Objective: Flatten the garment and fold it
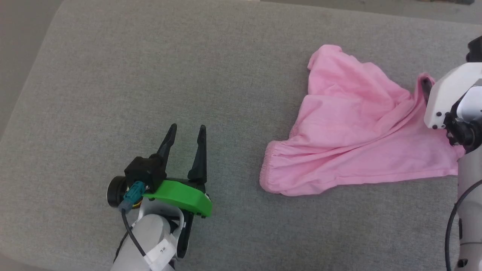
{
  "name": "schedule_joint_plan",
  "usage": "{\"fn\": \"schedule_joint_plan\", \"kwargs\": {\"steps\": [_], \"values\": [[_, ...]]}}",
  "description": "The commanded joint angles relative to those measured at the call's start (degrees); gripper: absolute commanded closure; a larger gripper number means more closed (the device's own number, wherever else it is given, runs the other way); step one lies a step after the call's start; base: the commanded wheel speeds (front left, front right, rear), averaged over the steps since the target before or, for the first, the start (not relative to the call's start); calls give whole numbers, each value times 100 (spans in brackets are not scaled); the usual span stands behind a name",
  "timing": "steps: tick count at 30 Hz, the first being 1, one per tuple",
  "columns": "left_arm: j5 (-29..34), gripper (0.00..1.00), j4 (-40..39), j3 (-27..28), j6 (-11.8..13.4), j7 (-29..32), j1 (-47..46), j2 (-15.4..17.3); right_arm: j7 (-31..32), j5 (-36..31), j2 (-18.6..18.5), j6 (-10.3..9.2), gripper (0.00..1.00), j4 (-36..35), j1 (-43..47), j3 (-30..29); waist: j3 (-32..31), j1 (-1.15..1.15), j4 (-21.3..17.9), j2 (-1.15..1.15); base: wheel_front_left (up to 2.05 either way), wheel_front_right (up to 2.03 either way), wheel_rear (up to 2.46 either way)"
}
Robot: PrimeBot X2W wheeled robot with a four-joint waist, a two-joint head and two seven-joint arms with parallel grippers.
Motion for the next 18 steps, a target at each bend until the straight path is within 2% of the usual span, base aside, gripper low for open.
{"fn": "schedule_joint_plan", "kwargs": {"steps": [1, 5, 9, 14, 18], "values": [[40, 0, 26, 11, -31, -27, -38, 2, -211, 62, 65, -11, 0, -81, 111, -88, -226, -1, -137, 0, 0, 0, 0], [47, 0, 53, 10, -36, -27, 79, 48, -996, 304, 339, -11, 0, -520, 502, -356, -562, -1, -316, 0, 0, 0, 0], [22, 0, 79, -25, -37, -8, 233, 79, -1652, 614, 544, -11, 0, -1100, 1303, -519, -915, -1, -466, 0, 0, 0, 0], [-24, 0, 27, -71, -13, 54, 462, 99, -1918, 953, 658, -11, 0, -1735, 2504, -562, -1208, -1, -627, 0, 0, 0, 0], [-60, 0, -43, -130, 9, 169, 649, 112, -1957, 1619, 668, -11, 0, -1797, 3186, -513, -1345, -1, -791, 0, 0, 0, 0]]}}
